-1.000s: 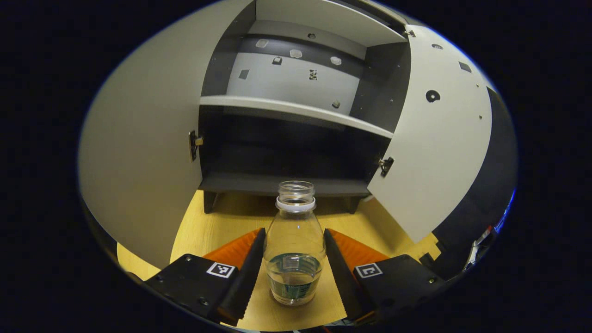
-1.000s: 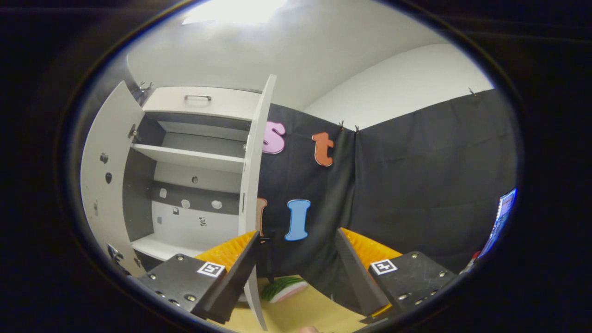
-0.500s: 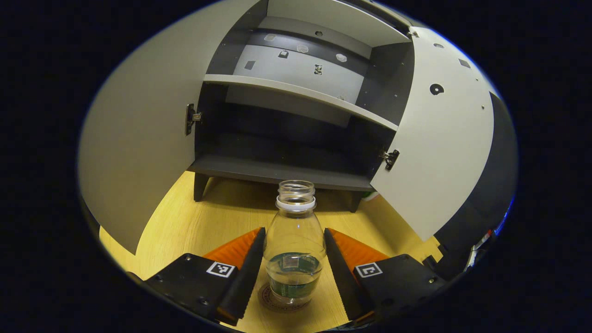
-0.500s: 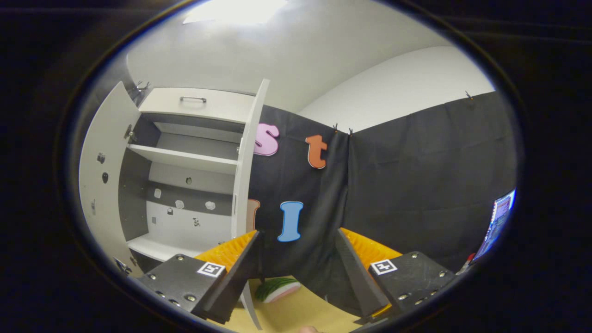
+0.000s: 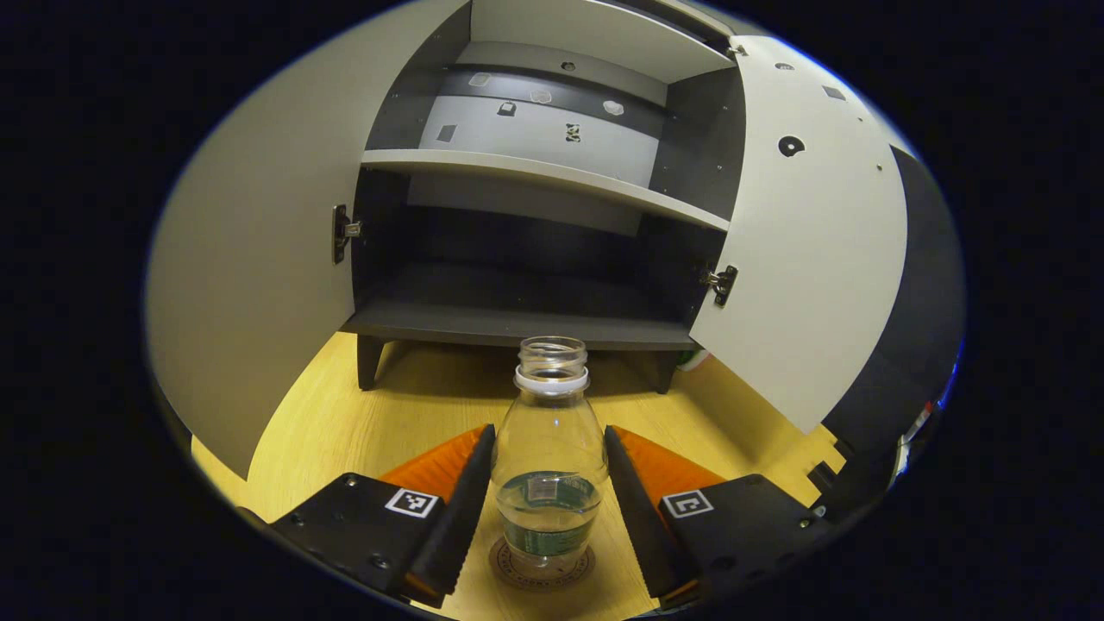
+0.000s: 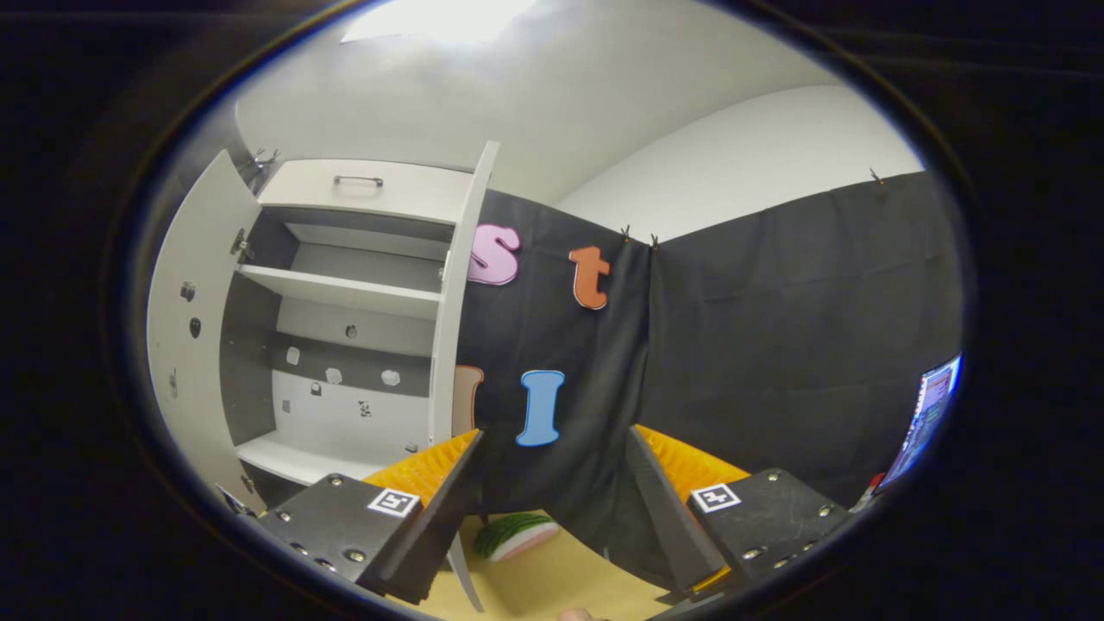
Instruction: Grasp the bottle in the cabinet with the left hand and place it on the coaster, then close the right door with the right hand and the left door with the left hand.
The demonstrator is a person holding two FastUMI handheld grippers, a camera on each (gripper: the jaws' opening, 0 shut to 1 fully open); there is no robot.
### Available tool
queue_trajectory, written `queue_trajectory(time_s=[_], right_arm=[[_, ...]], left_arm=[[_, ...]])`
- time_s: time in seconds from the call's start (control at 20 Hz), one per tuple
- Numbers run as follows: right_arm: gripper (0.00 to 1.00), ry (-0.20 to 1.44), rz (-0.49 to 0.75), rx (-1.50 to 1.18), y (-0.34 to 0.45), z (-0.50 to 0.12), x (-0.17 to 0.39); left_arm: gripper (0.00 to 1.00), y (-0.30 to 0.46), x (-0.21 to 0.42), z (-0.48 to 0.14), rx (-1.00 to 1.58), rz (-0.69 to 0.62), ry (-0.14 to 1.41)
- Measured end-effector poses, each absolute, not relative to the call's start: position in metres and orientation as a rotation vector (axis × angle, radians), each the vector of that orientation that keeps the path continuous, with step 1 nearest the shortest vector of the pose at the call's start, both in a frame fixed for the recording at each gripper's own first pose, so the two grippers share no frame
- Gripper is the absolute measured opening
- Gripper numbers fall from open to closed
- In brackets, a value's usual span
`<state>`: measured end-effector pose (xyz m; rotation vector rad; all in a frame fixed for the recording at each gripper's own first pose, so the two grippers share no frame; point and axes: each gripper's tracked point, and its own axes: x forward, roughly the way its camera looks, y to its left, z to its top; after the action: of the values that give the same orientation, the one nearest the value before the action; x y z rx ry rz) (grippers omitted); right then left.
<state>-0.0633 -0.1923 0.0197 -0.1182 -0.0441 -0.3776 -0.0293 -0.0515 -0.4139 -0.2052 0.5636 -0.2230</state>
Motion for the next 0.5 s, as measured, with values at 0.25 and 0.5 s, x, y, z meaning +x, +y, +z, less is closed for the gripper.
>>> queue_trajectory(time_s=[0.25,0.5], right_arm=[[0.97,-0.036,-0.358,-0.126,-0.186,0.014,-0.056],[0.99,-0.028,-0.338,-0.118,-0.181,0.007,-0.051]], left_arm=[[0.8,-0.052,-0.043,-0.41,-0.185,-0.253,0.574],[0.8,-0.054,-0.059,-0.407,-0.147,-0.278,0.595]])
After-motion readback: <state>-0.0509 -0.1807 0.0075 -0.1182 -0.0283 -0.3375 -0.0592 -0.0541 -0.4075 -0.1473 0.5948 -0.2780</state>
